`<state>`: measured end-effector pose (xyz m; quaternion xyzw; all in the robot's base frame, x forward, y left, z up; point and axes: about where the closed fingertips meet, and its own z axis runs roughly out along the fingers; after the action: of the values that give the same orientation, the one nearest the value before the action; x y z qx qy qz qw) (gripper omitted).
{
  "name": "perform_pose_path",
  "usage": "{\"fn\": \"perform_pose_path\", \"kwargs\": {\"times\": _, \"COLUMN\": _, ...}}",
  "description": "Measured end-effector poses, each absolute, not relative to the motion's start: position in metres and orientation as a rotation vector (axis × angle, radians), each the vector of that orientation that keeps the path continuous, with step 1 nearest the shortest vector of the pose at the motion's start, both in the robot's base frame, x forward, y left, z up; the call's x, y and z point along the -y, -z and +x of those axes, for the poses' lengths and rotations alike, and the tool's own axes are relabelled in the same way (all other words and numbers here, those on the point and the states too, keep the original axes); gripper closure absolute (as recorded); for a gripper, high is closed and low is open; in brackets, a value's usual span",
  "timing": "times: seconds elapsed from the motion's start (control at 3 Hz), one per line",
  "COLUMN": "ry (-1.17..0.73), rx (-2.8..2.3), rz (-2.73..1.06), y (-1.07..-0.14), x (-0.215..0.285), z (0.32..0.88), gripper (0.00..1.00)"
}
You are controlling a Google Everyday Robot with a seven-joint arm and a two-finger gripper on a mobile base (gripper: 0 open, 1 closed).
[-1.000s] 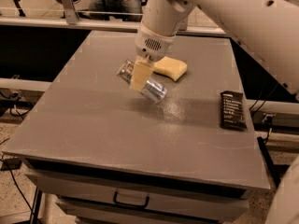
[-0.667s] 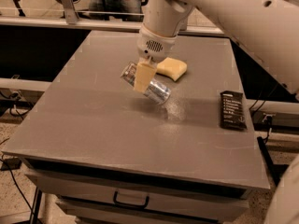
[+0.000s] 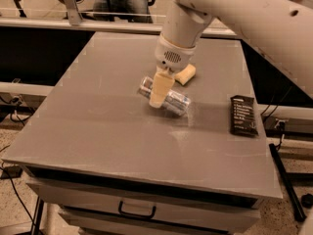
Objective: Knock redbull can over
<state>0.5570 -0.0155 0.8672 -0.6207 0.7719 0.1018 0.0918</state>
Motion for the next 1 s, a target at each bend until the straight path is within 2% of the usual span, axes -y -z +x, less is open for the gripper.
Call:
{"fn": "perform_pose_path", "kwargs": {"times": 0.67, "ry": -0.285, "rx": -2.32, "rz": -1.801, "y": -0.856, "x": 0.033, "z": 0.557, "gripper": 0.47}}
{"fn": "perform_pose_path", "kwargs": {"times": 1.0, "ry": -0.285, "rx": -2.303, "rz": -1.746, "y": -0.859, "x": 0.04, "z": 0.556, "gripper": 0.34}}
